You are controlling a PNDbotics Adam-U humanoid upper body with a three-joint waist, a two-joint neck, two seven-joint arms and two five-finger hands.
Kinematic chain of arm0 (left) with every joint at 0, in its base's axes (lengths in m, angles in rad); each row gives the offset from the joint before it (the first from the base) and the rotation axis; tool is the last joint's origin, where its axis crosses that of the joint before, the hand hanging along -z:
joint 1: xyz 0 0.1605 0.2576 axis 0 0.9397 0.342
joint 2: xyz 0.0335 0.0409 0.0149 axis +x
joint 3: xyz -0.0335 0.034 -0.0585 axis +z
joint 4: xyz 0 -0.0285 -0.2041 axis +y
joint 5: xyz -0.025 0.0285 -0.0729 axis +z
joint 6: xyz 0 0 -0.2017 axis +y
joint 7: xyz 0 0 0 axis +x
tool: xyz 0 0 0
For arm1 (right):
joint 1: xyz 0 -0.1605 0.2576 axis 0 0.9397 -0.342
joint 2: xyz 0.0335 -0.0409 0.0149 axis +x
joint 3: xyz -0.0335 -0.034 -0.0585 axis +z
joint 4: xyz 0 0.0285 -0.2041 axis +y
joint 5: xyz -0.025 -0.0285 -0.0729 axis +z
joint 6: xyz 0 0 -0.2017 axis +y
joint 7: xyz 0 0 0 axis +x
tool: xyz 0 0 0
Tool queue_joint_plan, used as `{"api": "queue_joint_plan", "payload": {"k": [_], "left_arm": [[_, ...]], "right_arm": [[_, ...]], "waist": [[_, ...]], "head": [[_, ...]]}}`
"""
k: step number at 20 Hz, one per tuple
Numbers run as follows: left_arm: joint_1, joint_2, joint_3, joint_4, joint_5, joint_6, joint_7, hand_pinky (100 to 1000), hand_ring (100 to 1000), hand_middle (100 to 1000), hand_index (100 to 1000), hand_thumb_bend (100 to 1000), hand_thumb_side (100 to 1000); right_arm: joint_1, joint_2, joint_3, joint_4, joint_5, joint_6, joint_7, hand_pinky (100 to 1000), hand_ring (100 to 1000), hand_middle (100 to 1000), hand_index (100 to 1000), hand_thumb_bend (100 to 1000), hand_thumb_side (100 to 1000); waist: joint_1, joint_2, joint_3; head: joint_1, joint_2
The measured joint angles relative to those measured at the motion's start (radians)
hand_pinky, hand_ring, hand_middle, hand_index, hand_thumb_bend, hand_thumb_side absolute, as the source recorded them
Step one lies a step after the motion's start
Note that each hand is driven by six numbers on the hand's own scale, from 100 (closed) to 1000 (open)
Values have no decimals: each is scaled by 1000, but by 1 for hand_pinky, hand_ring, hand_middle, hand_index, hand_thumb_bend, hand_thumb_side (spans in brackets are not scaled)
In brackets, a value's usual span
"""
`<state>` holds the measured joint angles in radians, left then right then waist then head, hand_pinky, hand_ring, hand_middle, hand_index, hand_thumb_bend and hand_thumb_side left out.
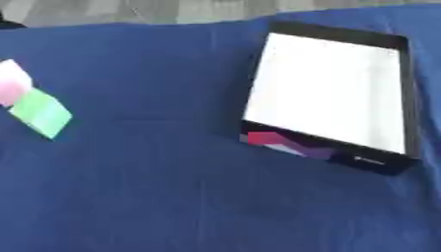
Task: Pick up the objects with one hand, pass them to the other hand, and then place them into the box on the other side of the table.
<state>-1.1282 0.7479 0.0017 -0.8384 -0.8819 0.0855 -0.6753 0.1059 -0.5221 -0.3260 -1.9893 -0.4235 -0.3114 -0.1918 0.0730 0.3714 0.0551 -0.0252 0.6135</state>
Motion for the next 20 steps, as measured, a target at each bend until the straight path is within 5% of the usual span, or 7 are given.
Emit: {"api": "queue_joint_plan", "payload": {"k": [11,20], "left_arm": [[0,0,0,0,2,-5,-6,840,835,768,815,815,100],[1,0,-5,0,-8,-17,-7,844,841,770,809,840,100]], "right_arm": [[2,-11,-6,0,-13,-14,7,840,825,725,943,634,211],[1,-11,-5,0,-13,-14,8,840,823,720,943,632,212]], "waist": [[-5,0,2],[-5,0,0]], "head": [[17,0],[80,-11]]}}
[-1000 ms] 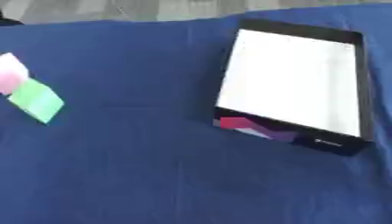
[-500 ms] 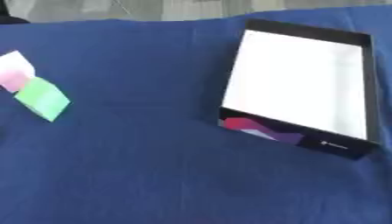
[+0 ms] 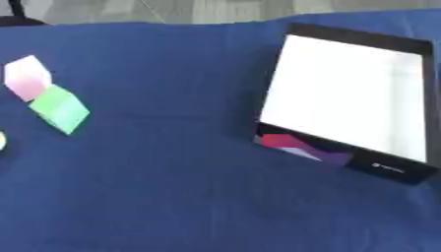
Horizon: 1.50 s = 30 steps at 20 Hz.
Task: Pick up the objects with one hand, pass them to the other hand, and then place them into the box on the other side of the table.
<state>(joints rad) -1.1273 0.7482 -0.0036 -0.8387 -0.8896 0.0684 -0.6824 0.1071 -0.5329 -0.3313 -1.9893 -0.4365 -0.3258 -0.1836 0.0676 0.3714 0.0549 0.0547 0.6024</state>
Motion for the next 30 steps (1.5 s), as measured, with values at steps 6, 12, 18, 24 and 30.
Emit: {"api": "queue_joint_plan", "payload": {"k": [6,12,18,24,30], "left_arm": [[0,-1,0,0,-20,-7,-3,856,854,772,807,874,100],[0,-1,1,0,-40,-17,-41,860,857,764,805,893,118],[2,0,15,0,-74,-6,-47,858,856,764,800,857,100],[5,0,33,15,-102,23,3,857,857,764,804,842,100],[9,0,46,51,-130,52,34,857,858,765,804,836,100]], "right_arm": [[-6,-5,3,0,2,-1,8,840,821,717,943,631,212],[-25,-8,13,0,15,5,14,839,820,713,942,629,213],[-37,-8,22,0,29,13,22,839,818,709,942,632,212],[-46,-7,32,0,45,22,29,839,818,704,942,633,211],[-46,-6,39,0,55,28,35,839,818,700,942,632,211]], "waist": [[0,1,-19],[0,12,-42],[0,27,-56],[1,35,-61],[1,38,-63]], "head": [[19,-20],[48,-44],[72,-55],[86,-61],[97,-61]]}}
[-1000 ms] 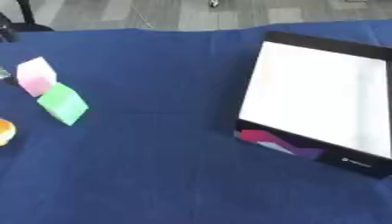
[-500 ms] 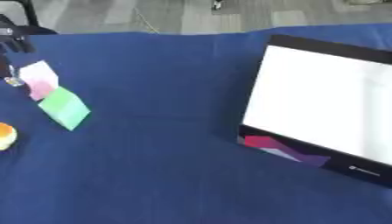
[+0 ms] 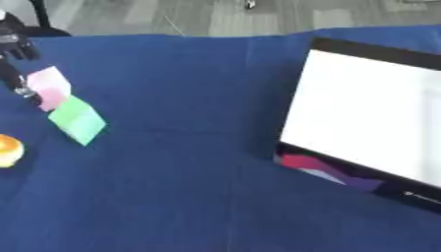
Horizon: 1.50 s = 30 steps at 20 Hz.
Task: Pick up the objects with one hand, pass them to the other hand, and then place them into the box on the other side of the table.
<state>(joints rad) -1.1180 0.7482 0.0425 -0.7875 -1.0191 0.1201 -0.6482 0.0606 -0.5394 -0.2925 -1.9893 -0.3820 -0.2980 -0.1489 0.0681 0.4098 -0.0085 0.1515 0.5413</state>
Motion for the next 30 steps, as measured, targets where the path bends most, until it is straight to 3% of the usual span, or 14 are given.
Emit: {"api": "queue_joint_plan", "payload": {"k": [19,30], "left_arm": [[10,-1,16,53,-2,29,35,854,853,758,774,802,100],[12,-2,16,62,14,39,35,809,798,674,600,597,100]], "right_arm": [[-8,18,16,0,25,18,10,839,819,693,938,631,212],[-8,32,17,0,35,28,13,840,821,694,939,626,214]], "waist": [[0,18,-16],[0,23,-16]], "head": [[19,-1],[22,-4]]}}
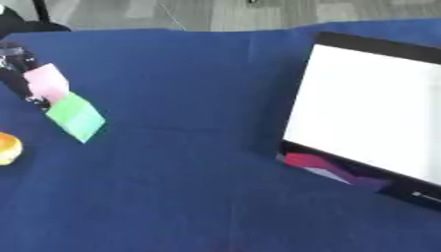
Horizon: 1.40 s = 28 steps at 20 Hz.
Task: Pick up the objects with one hand, pass them to the other hand, and then place them into the box on the other side of the table.
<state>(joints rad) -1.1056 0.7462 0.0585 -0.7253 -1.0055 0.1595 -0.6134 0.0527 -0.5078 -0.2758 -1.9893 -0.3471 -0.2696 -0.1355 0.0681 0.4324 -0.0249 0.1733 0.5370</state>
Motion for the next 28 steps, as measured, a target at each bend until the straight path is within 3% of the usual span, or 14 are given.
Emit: {"api": "queue_joint_plan", "payload": {"k": [5,12,16,28], "left_arm": [[0,-2,0,-6,7,1,-3,780,758,633,548,500,100],[-4,-10,-19,-67,64,-32,10,765,723,610,529,431,100],[-10,-10,-41,-107,112,-55,5,757,711,601,516,410,100],[17,-2,-99,-276,256,-120,28,737,655,579,509,318,100]], "right_arm": [[2,0,0,0,0,1,0,841,822,694,940,621,215],[22,-8,0,0,-13,-2,3,841,823,695,940,617,216],[37,-15,-1,0,-27,-3,4,841,823,695,940,615,217],[62,-46,-10,0,-58,-8,8,840,825,700,936,652,192]], "waist": [[0,0,5],[0,-4,32],[-1,-36,49],[-22,-80,85]], "head": [[-1,3],[-22,25],[-45,41],[-120,59]]}}
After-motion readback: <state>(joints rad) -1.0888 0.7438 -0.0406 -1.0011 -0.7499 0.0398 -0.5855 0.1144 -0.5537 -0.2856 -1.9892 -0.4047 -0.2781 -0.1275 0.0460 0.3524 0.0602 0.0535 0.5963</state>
